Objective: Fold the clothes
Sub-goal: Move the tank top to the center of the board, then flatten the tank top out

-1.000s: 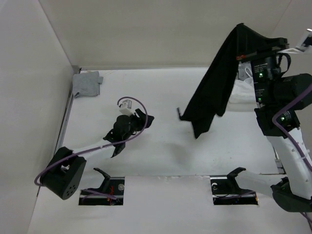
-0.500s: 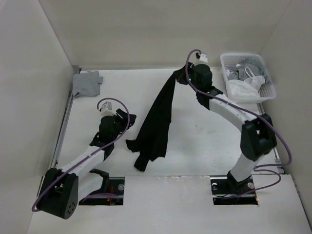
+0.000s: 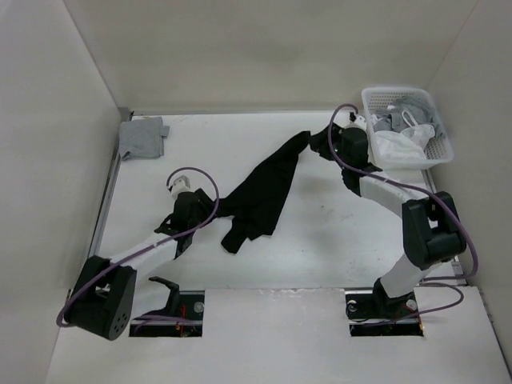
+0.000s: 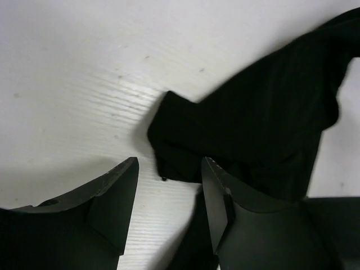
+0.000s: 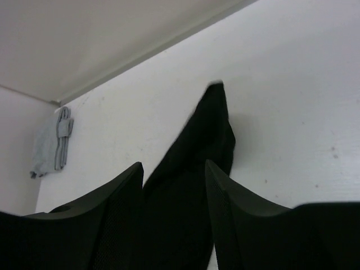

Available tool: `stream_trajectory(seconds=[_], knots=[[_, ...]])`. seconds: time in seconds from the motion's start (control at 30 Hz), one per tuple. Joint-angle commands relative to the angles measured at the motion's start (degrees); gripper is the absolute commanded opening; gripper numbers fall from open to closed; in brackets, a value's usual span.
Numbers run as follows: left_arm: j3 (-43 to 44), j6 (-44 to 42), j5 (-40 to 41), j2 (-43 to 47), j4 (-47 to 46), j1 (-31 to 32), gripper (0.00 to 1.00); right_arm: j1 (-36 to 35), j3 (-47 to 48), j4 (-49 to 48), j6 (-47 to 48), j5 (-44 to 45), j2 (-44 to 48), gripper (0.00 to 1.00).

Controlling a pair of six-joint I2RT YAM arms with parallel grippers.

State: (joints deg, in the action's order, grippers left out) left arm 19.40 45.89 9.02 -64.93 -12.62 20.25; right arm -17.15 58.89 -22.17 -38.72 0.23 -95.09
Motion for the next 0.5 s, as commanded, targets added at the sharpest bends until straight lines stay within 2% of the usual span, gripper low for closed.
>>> stream_trajectory(seconds=[0.0, 0.07, 0.17, 0.23, 0.3, 0.37, 0.4, 0.47], knots=[[3.3, 3.4, 1.4, -6.2, -3.3, -1.2, 0.47, -0.1, -4.9, -4.9, -1.2, 0.7, 5.4, 0.54], [3.9, 5.7, -0.7, -8.7, -5.4, -2.0, 0.46, -0.4, -8.6, -4.5, -1.2, 2.4, 8.8, 0.51], [3.5, 8.9, -1.5, -9.6, -8.0, -2.2, 0.46, -0.8, -12.6, -4.2, -0.6, 2.3, 11.6, 0.31], [3.4, 9.1, -0.9, -9.9, -8.9, -1.7, 0.46, -2.1, -14.0, -3.8, 0.0, 1.4, 11.4, 0.26], [3.6, 9.0, -0.1, -10.6, -9.4, -1.1, 0.44, -3.7, -13.9, -1.6, 0.1, 1.4, 8.6, 0.29], [3.8, 9.0, 0.0, -11.0, -9.8, -1.0, 0.40, -5.0, -12.0, 1.3, 0.4, 1.1, 4.9, 0.38], [3.8, 9.0, 0.0, -10.9, -10.0, -0.6, 0.37, -6.3, -9.5, 3.3, 0.9, 0.7, 1.4, 0.46], [3.6, 8.8, 0.6, -10.4, -10.1, -0.2, 0.33, -8.2, -6.0, 5.5, 2.9, -0.5, -2.0, 0.49]])
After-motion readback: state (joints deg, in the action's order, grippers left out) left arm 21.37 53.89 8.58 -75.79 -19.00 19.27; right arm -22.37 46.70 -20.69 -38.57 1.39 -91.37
